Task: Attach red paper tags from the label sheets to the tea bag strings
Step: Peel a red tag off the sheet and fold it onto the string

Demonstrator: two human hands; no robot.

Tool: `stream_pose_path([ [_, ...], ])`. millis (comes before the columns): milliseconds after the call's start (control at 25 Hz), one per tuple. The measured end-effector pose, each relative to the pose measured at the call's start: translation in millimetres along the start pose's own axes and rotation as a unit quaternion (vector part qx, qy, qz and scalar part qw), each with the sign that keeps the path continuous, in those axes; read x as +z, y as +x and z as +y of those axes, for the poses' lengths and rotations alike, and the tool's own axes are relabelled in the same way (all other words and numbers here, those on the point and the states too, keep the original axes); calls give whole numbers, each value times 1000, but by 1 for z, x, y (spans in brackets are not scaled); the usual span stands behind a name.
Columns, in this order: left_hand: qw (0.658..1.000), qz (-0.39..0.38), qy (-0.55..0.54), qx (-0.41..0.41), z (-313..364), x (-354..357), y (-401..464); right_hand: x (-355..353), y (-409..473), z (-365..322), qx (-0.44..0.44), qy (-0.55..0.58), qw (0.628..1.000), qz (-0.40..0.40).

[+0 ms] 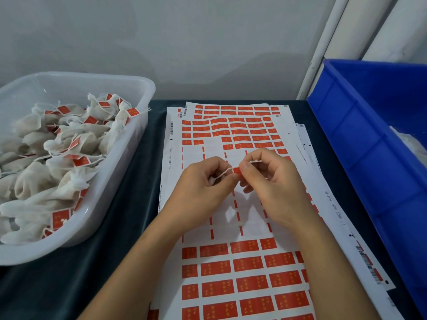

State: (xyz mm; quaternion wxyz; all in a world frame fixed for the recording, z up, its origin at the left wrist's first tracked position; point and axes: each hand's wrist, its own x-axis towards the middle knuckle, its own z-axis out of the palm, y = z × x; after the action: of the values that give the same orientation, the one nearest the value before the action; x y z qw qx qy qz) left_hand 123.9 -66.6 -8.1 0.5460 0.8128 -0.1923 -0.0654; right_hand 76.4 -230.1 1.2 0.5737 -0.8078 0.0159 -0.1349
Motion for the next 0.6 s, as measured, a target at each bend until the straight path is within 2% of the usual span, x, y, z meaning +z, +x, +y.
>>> stream_pose_path([
  [200, 999, 7, -33, 18, 4, -3, -1, 1, 0, -1, -7, -20, 1000, -3],
  [400, 1000, 9, -8, 21, 6, -5, -2, 3, -1, -1, -6, -30, 999, -13],
  [520, 996, 3, 91, 4, 6, -14, -3, 3, -1, -2, 2, -25, 1000, 18],
  [600, 981, -11, 190, -45, 5, -20, -3, 3, 0, -1, 13, -23, 999, 37],
])
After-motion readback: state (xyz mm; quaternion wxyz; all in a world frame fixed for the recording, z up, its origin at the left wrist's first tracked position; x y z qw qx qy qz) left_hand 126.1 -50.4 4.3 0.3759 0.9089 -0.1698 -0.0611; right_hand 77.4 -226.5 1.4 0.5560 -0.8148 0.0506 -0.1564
